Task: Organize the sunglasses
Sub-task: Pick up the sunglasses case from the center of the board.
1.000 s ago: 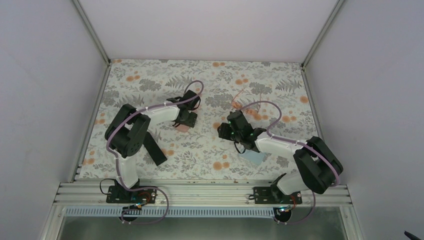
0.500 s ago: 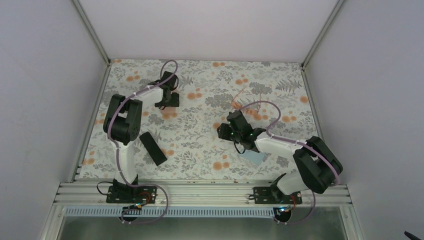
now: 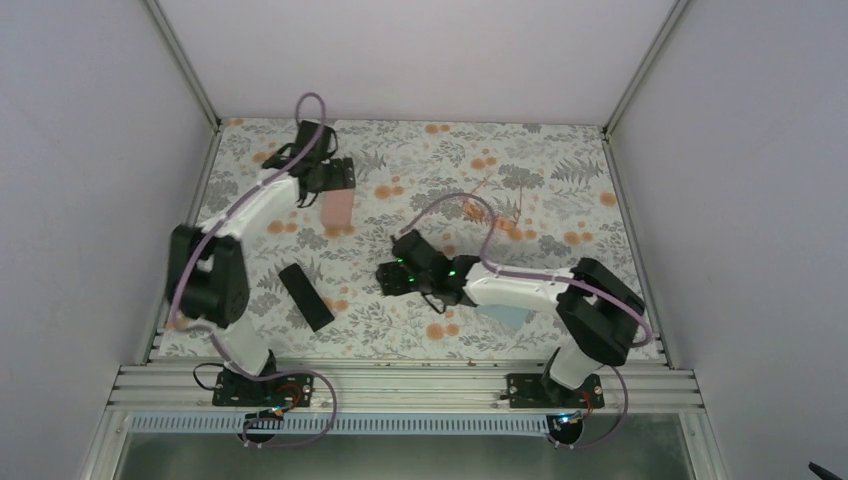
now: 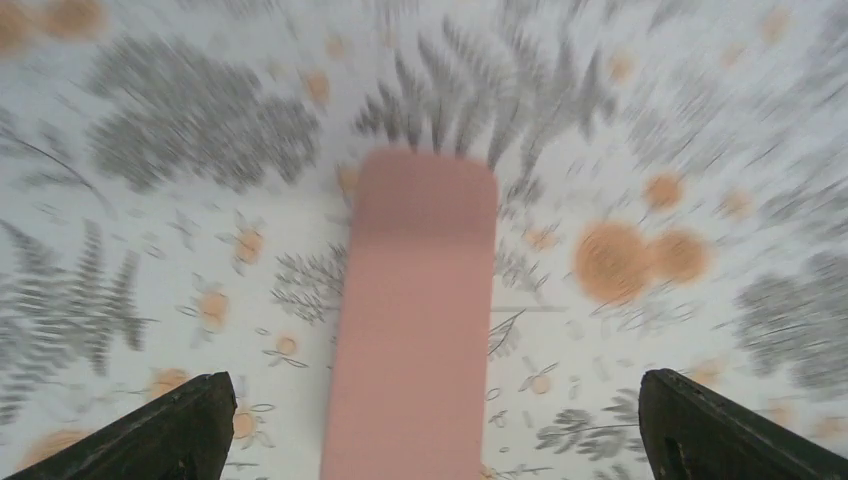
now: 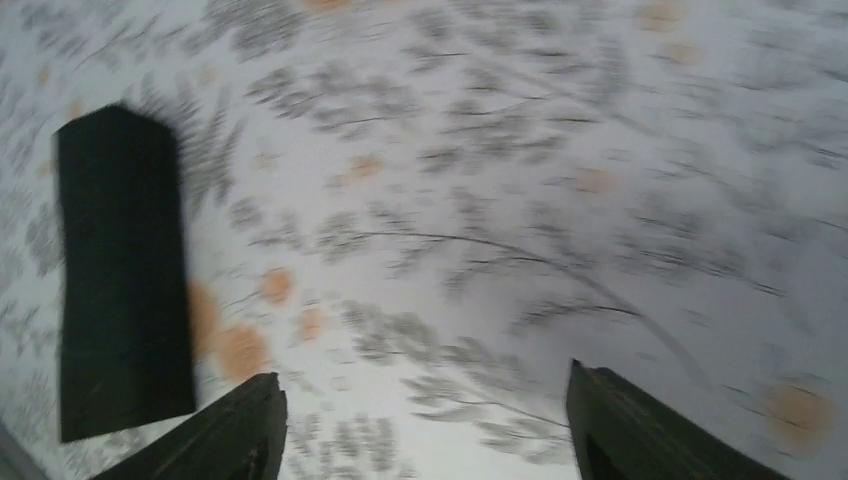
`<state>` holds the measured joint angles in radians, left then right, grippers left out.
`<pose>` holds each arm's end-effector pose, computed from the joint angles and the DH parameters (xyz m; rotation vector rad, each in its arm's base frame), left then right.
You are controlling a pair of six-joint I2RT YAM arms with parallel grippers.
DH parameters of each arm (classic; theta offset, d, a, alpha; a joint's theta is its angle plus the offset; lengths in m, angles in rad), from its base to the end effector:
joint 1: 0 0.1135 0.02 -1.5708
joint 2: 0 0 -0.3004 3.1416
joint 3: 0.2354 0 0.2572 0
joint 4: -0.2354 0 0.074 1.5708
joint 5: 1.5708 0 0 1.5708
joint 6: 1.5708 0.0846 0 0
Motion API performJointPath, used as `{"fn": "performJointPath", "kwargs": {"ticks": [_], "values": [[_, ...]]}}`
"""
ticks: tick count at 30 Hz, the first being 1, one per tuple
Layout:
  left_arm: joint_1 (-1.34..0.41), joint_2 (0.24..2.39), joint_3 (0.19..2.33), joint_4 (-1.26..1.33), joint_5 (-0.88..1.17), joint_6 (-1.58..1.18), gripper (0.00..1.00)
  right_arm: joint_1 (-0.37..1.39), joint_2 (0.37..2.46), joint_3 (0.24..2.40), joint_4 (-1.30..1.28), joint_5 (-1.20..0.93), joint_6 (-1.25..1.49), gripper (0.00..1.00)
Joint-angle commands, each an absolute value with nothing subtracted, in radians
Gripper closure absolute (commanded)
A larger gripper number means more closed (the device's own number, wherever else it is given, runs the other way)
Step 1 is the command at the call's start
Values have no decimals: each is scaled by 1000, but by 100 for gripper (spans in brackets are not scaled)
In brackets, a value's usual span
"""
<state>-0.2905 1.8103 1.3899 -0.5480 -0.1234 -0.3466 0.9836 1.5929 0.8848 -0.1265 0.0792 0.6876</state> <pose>0.4184 -0.1142 0.2279 -0.1195 2.5282 -0.0977 0.2061 0.2976 0.1794 -0.3327 2.4924 0.6524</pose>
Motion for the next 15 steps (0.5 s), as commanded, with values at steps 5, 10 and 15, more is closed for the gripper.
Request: {"fn": "performJointPath", "kwargs": {"ticks": [5, 10, 15], "values": [[-241, 1288, 1231, -567, -101, -482, 0, 1257, 1853, 1204, -241, 220, 548, 11], [-236, 1040, 1122, -630, -79, -521, 0, 1347, 2008, 1364, -306, 227, 496, 2], [-236, 815, 960, -666, -68, -569, 0, 1374, 2128, 1495, -368, 225, 489, 1]]}}
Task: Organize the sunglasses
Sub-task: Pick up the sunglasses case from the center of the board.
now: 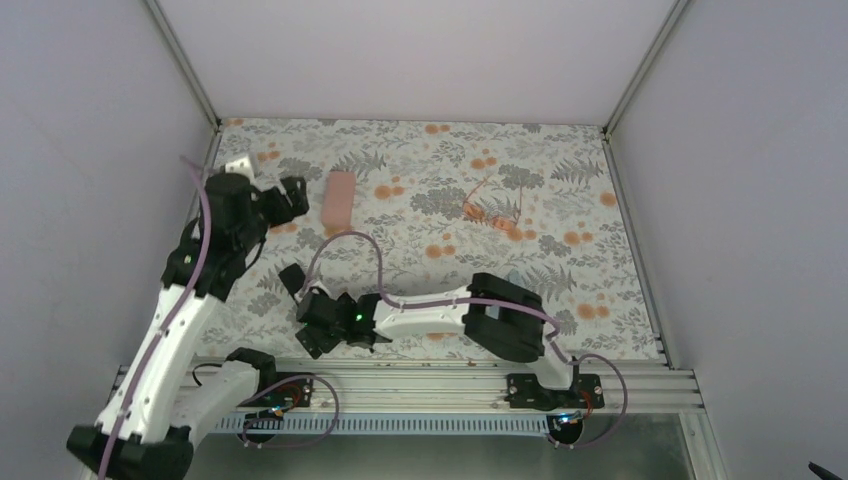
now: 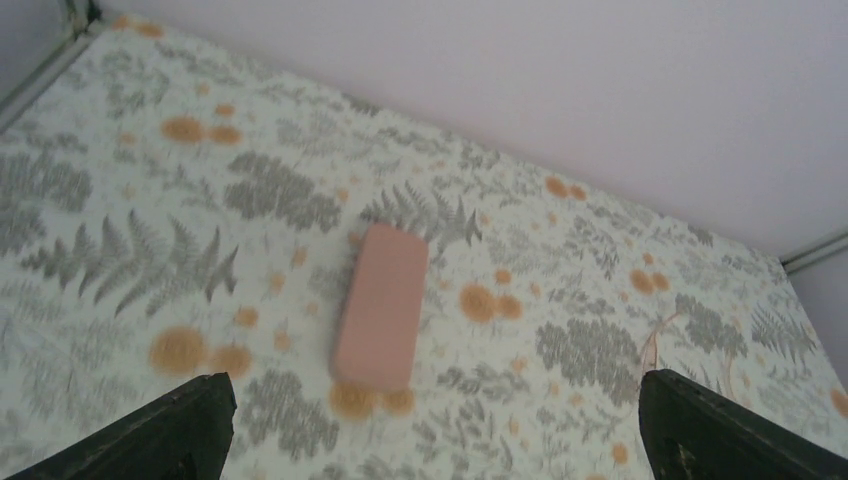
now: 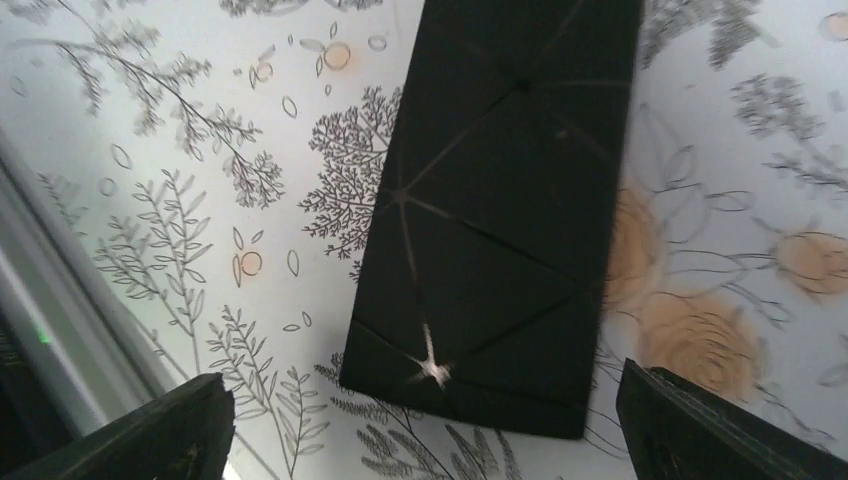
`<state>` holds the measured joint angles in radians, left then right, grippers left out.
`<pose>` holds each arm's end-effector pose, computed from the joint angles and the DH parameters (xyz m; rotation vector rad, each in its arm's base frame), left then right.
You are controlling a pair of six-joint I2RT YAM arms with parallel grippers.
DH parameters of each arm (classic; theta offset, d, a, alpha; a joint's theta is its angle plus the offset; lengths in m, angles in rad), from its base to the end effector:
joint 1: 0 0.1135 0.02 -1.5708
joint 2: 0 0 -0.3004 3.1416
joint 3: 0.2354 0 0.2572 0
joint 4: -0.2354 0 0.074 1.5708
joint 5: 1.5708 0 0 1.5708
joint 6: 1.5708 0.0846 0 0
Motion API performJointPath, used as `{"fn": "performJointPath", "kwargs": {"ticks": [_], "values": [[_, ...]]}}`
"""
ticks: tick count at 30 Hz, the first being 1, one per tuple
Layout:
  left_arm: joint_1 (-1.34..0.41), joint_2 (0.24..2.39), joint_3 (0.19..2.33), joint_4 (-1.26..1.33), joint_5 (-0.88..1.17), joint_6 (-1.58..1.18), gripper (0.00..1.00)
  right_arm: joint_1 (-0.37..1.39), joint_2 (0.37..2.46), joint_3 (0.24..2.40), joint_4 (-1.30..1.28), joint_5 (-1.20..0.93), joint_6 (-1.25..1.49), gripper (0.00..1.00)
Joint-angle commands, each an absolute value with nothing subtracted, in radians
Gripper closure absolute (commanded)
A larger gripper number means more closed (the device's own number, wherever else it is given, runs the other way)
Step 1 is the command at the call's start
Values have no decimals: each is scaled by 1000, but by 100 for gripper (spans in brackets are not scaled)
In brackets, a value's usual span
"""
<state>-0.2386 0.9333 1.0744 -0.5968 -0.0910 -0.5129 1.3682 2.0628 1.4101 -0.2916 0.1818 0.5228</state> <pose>0.2180 -0.0451 0.3798 -0.3371 2.0177 -0.3813 0.1134 0.4761 0.1467 -0.9889 2.3841 0.5399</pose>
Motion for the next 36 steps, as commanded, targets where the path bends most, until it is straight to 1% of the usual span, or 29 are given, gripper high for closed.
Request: {"fn": "performJointPath", "kwargs": {"ticks": [1, 4, 7, 8, 12, 17, 20, 23, 27, 31, 36], "values": [[-237, 767, 927, -678, -75, -576, 0, 1376, 2150, 1519, -379, 228, 489, 1], [-236, 635, 873, -733, -120, -597, 0, 1381, 2194, 1567, -405, 269, 503, 3], [-236, 546, 865, -786, -161, -614, 0, 1382, 2217, 1576, -390, 299, 514, 8], [-237, 522, 869, -801, -174, -620, 0, 1381, 2220, 1577, -383, 315, 520, 13], [-236, 454, 882, -829, -191, -633, 0, 1381, 2236, 1585, -366, 370, 542, 23], [-237, 435, 887, -850, -154, -653, 0, 1381, 2251, 1594, -366, 407, 569, 41], [-237, 440, 880, -852, -125, -653, 0, 1378, 2204, 1544, -316, 411, 588, 47], [-237, 448, 853, -820, -48, -642, 0, 1373, 2127, 1447, -255, 410, 612, 48], [-236, 505, 765, -697, 169, -583, 0, 1346, 2013, 1299, -199, 388, 649, 50], [-237, 566, 677, -566, 327, -588, 0, 1292, 1870, 1131, -157, 350, 689, 51], [-239, 673, 565, -376, 527, -667, 0, 1206, 1679, 908, -29, 215, 732, 50]]}}
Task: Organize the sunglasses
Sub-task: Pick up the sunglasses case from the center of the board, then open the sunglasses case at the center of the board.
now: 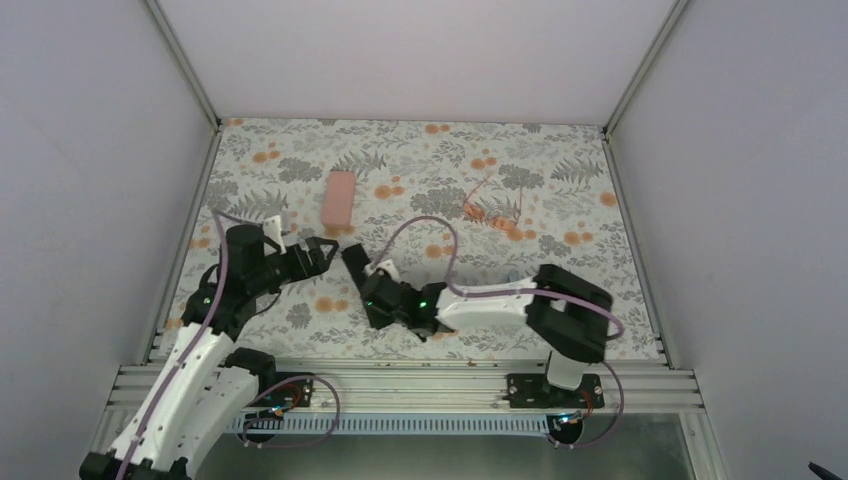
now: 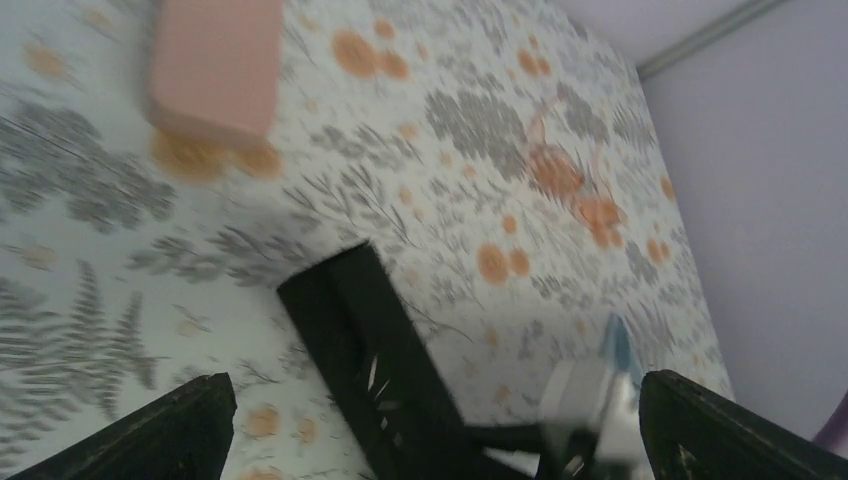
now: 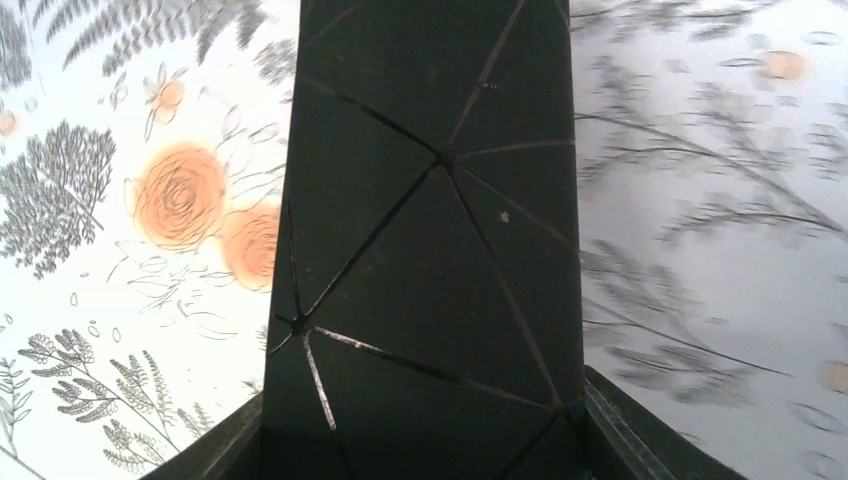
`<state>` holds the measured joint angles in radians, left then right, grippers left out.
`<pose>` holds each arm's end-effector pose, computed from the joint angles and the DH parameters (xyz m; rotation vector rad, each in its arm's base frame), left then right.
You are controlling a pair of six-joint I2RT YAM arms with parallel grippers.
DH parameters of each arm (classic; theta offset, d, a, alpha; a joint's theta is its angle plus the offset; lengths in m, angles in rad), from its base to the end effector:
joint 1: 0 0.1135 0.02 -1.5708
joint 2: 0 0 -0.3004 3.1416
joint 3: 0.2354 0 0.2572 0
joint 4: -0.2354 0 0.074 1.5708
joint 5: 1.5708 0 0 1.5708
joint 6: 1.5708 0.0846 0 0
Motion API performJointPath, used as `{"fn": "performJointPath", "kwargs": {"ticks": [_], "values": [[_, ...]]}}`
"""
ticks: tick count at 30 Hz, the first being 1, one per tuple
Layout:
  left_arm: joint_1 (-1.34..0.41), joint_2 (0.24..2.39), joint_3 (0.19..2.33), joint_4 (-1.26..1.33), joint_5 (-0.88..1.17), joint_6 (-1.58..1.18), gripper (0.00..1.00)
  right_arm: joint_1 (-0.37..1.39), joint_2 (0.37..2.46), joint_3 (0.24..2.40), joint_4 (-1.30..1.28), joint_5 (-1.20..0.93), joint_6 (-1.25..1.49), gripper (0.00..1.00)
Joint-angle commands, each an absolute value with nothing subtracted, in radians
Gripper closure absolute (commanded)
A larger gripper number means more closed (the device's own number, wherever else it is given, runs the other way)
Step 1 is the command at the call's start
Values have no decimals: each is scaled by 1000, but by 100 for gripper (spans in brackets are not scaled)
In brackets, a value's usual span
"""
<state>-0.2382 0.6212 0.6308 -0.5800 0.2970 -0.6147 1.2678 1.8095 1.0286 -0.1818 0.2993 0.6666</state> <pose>0.1454 -0.0608 0.2671 -0.2369 2.2127 -0.8035 0.1430 0.3737 0.1449 -0.6330 2.4453 0.4359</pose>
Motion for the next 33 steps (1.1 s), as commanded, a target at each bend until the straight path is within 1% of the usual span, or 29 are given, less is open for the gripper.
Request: {"fn": "performJointPath", "kwargs": {"ticks": [1, 5, 9, 12, 17, 24, 26, 28, 29, 31, 33], "values": [[-240, 694, 540, -328, 571, -691, 0, 1182, 1640, 878, -6, 178, 738, 50], [-253, 769, 455, -169, 634, -769, 3, 1077, 1533, 766, 114, 2, 742, 50], [-278, 885, 417, -58, 679, -821, 13, 978, 1457, 666, 292, -205, 762, 50], [-319, 1006, 389, 74, 724, -856, 20, 940, 1449, 658, 357, -317, 777, 50], [-371, 1101, 378, 248, 760, -909, 22, 906, 1450, 650, 457, -446, 847, 50], [-380, 1096, 297, 587, 821, -1081, 22, 830, 1460, 623, 672, -668, 988, 50], [-382, 1093, 296, 616, 821, -1101, 24, 826, 1460, 632, 703, -701, 1006, 50], [-382, 1078, 299, 619, 807, -1112, 29, 827, 1462, 639, 719, -721, 1022, 50], [-382, 1070, 301, 618, 797, -1113, 33, 826, 1461, 640, 722, -724, 1026, 50], [-382, 1052, 322, 550, 773, -1095, 38, 828, 1456, 640, 700, -715, 1005, 50], [-383, 1041, 362, 420, 737, -1056, 38, 831, 1445, 652, 617, -676, 935, 50]]}}
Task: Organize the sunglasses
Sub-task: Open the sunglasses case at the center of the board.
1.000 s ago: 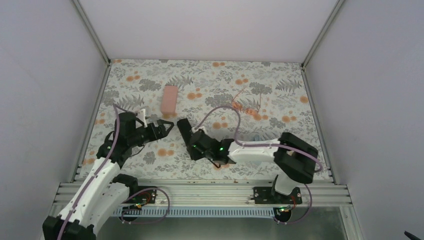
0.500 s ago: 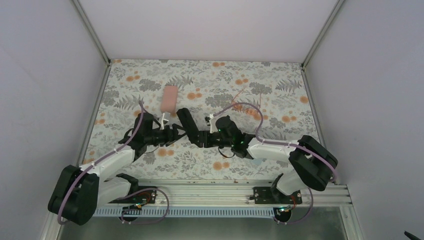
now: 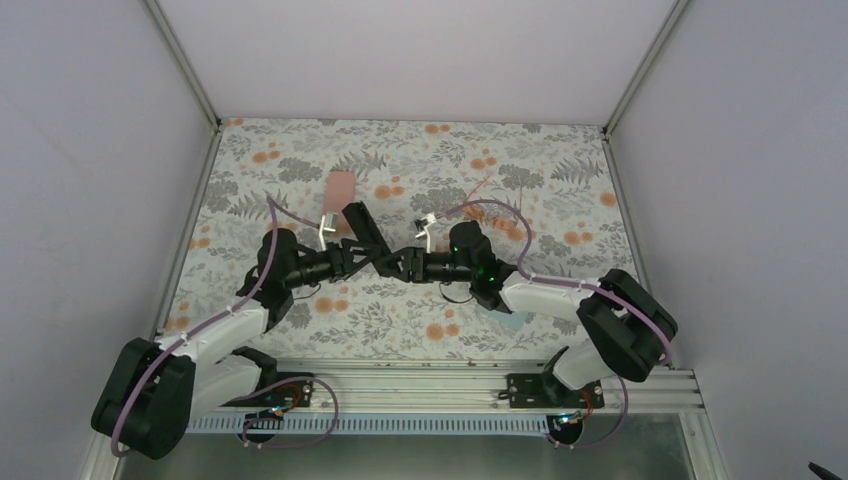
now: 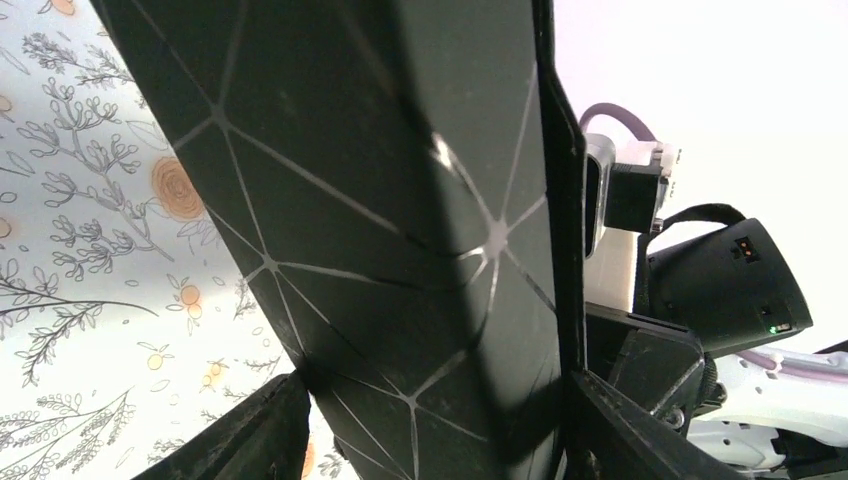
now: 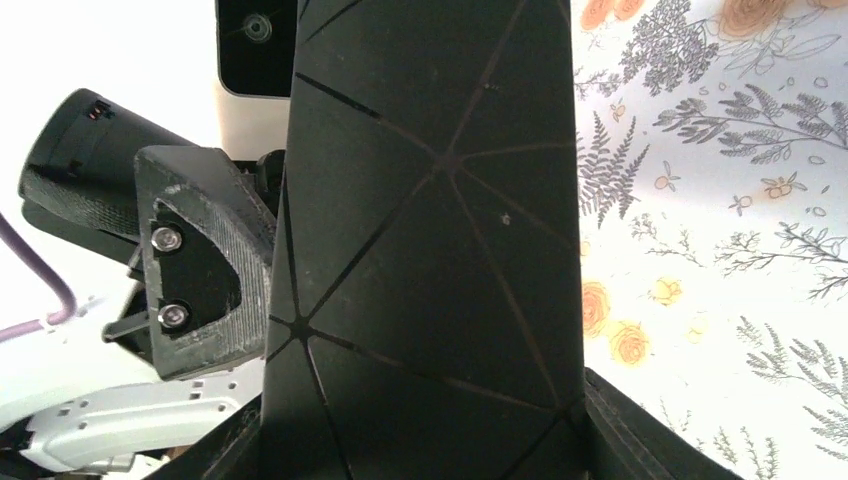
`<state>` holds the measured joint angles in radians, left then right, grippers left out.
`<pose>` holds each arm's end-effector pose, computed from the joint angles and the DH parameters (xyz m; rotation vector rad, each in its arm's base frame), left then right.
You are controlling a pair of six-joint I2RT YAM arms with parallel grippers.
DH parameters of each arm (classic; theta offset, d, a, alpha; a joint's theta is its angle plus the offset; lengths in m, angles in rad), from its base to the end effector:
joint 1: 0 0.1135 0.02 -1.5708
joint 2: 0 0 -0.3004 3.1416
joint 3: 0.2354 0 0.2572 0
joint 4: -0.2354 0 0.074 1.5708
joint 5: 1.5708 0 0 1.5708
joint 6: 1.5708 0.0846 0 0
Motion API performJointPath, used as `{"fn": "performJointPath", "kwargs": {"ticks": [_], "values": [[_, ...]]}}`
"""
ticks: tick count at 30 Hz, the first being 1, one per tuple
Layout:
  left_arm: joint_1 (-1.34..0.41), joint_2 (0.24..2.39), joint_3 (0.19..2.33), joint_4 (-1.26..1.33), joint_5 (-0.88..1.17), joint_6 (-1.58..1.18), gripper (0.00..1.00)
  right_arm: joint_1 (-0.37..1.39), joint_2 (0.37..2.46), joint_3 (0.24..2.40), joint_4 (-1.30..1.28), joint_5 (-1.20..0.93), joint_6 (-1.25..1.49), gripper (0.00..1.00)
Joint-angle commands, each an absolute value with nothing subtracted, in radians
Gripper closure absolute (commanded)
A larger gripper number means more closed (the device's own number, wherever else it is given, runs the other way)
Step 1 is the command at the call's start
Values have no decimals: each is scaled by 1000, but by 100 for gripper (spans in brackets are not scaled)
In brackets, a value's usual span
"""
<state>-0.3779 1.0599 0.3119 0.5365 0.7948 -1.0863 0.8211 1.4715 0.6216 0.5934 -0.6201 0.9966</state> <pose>0.1892 -0.1401 0.2214 -0.0567 2.0829 -1.6819 0.1947 0.2813 0.2279 -0.3403 2.1840 1.7285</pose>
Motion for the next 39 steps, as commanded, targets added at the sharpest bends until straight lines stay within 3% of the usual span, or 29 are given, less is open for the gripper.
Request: {"fn": "performJointPath", "kwargs": {"ticks": [1, 10, 23, 26, 29, 32, 39], "values": [[-383, 1039, 379, 344, 712, -1034, 38, 837, 1438, 662, 570, -644, 882, 50], [-398, 1100, 411, 139, 644, -947, 39, 928, 1486, 752, 234, -349, 600, 50], [-430, 1225, 266, 266, 606, -940, 39, 1074, 1694, 852, 39, 7, 574, 49], [-432, 1265, 245, 294, 611, -932, 38, 1090, 1718, 867, 17, 36, 573, 42], [-433, 1295, 230, 325, 612, -928, 37, 1096, 1733, 878, -4, 50, 573, 28], [-432, 1317, 237, 324, 608, -907, 35, 1098, 1724, 876, -20, 71, 581, 20], [-434, 1361, 264, 288, 595, -875, 32, 1095, 1688, 882, -75, 182, 612, 17]]}}
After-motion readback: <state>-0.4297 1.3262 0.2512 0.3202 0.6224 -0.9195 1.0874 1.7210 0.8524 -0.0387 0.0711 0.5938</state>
